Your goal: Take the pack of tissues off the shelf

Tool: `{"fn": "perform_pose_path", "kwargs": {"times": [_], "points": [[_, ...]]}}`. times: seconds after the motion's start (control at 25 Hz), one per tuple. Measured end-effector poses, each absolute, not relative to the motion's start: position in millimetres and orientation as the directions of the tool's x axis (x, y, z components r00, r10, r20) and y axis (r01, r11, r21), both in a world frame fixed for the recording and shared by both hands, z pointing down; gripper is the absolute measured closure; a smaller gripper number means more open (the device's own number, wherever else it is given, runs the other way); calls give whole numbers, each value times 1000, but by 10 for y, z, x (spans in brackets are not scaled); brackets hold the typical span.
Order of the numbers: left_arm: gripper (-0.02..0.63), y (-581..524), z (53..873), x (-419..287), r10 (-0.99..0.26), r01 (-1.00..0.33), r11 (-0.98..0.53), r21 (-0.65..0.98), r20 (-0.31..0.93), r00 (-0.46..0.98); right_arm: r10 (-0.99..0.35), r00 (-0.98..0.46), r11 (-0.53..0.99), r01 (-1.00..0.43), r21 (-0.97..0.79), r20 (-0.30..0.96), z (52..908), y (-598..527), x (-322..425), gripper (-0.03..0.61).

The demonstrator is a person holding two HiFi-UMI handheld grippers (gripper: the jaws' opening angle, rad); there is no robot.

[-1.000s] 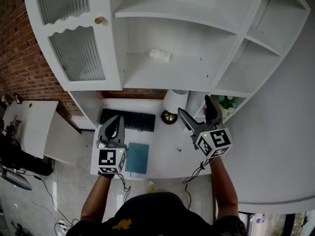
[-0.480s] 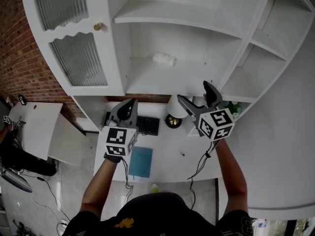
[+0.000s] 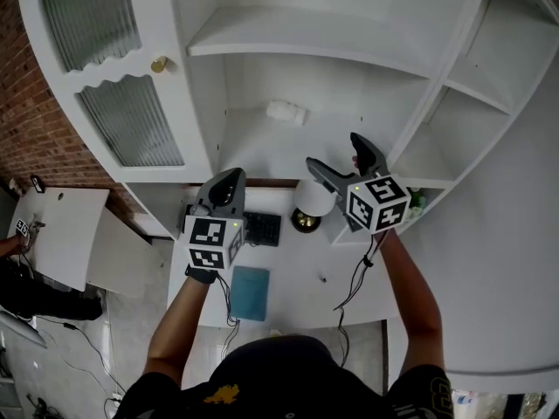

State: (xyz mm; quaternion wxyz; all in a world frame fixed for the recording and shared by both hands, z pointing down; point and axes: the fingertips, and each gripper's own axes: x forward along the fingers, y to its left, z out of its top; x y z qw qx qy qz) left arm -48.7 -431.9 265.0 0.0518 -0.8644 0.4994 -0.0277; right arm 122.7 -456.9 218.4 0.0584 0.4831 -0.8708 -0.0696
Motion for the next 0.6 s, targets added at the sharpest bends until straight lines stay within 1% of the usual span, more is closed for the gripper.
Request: {"fn": "perform_pose_path", "kwargs": {"times": [0.4,0.6], "points": [[597,-4605,2511,-333,-852,-848,-521,-97,-8,524,-846,-521,533,-823,198,111,2198,-5090,1169,107],[597,-4688,2482,-208,-842,-837,-536,-109,3,539,-836,-518,548,-806,225,180,2291,-5341,1117,107]]}}
